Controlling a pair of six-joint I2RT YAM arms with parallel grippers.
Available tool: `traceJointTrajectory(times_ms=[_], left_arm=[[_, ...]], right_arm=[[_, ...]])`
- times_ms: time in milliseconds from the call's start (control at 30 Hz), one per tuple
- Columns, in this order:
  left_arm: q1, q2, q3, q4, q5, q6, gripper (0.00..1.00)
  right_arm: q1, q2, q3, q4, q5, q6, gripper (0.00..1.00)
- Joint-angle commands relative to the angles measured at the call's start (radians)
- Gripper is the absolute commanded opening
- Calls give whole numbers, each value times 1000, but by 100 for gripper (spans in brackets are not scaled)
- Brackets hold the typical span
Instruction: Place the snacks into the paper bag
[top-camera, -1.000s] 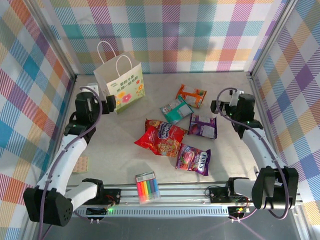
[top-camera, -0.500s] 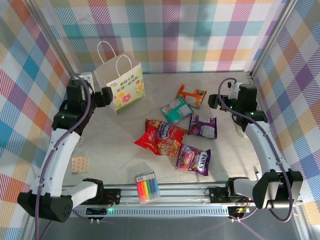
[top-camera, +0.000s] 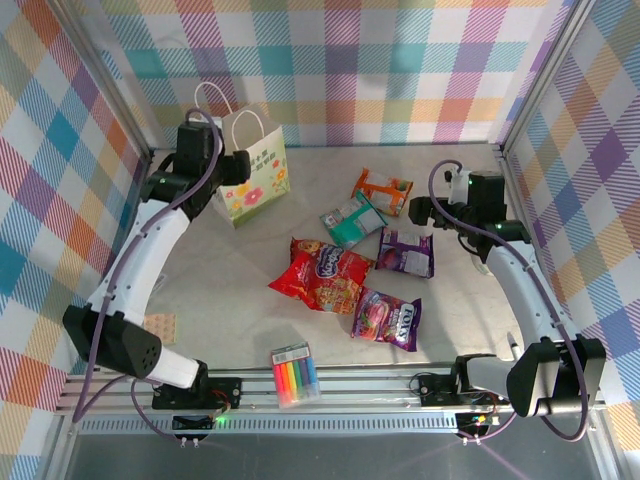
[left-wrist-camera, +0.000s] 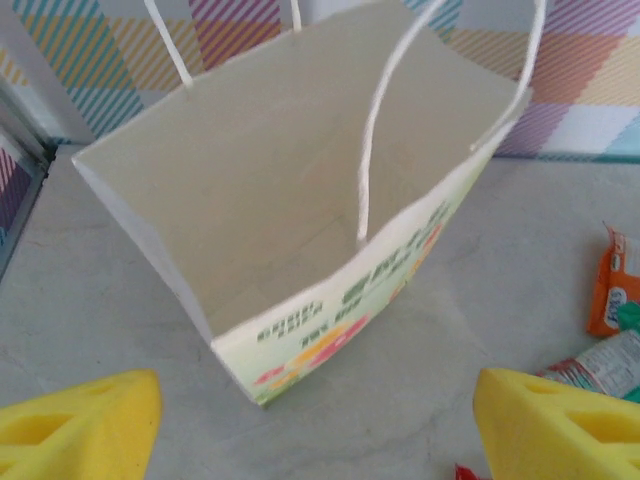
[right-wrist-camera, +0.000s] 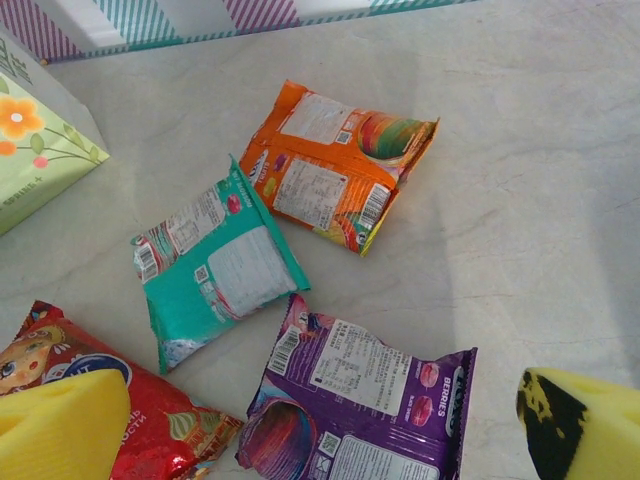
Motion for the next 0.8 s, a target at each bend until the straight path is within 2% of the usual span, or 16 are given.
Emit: traceJointTrajectory(times_ms=[0,267,333,533,600,767], left_arm=[[-4,43,54,33,-40,-1,74],[-4,162,146,53,-75,25,67],[-4,191,168,52,-93,34,59],[-4,239,186,63,-103,58,52],[-4,246,187,62,-92,66,46],[-4,251,183,61,-83,68,19]], right_arm=[[9,10,41,-15,-17,-21,100],[18,4,43,-22,-12,-18,99],[20,4,44,-25,-12,-18,99],[23,6,43,-39,-7,-23,98],[25,4,44,-40,-6,-23,98],[27,4,44,-42,0,-19,97]])
